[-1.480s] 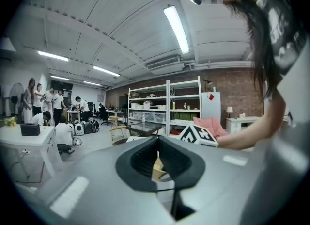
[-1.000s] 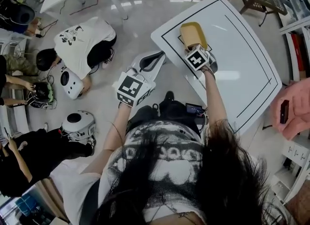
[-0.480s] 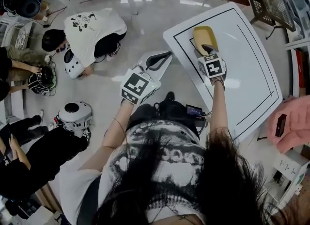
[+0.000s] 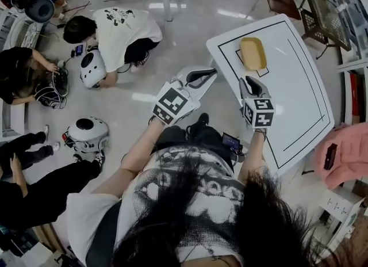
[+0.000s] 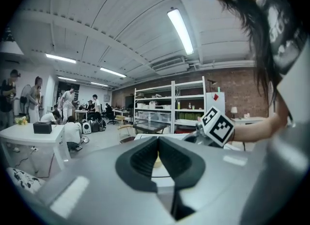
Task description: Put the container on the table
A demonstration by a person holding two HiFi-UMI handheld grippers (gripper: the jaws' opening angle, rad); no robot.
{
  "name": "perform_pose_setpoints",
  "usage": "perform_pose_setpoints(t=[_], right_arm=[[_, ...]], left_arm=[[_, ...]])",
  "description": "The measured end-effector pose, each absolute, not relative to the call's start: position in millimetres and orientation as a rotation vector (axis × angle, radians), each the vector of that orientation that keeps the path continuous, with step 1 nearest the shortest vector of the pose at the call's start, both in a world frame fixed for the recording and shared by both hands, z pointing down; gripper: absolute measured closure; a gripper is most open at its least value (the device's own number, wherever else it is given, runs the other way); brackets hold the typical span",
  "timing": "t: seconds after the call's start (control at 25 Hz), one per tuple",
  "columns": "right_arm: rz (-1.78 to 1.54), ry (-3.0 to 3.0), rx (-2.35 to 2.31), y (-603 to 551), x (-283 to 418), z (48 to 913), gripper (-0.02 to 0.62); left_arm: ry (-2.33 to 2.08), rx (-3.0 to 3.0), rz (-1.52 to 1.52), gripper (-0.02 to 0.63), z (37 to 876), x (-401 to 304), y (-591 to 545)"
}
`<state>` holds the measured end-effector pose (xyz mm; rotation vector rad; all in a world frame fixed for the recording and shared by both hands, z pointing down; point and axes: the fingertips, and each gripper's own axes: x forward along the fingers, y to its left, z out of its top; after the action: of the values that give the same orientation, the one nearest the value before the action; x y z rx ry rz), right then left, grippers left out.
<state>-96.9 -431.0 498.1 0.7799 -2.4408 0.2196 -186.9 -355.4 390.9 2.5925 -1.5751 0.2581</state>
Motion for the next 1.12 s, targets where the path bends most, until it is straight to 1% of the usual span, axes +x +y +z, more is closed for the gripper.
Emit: perform_pose_setpoints(t=[0.16,0.28,0.6,0.76,0.96,1.12], right_arm=[[0.252,-2.460,0.810,-388.4,-103.7,494.6,0.516],[0.270,-2.462,0.843,-357.2,-100.6,495.0,0.543],[0.340,-2.478,0.935,-288.2,-105.5,491.3,0.574],[0.361,-2.476,0.974,-263.7,-111.0,485.5,0.581],[0.389,-2.465,1.054,-246.5,-99.5,483.2,0.589],[0.403,-2.479,1.080,-228.2,-100.0,481.8,0.592]], left_arm=[[-1.526,2.629,0.281,0.606,389.3,-189.0,-330.4],[-1.495,2.638,0.278,0.606,395.8,-186.5,-306.5],[-1.396,2.665,0.280,0.606,413.4,-193.1,-247.2],[-1.350,2.660,0.294,0.606,420.7,-202.4,-228.6],[-1.268,2.683,0.292,0.606,431.7,-197.5,-218.2],[-1.279,2.678,0.278,0.606,429.6,-202.6,-205.4]])
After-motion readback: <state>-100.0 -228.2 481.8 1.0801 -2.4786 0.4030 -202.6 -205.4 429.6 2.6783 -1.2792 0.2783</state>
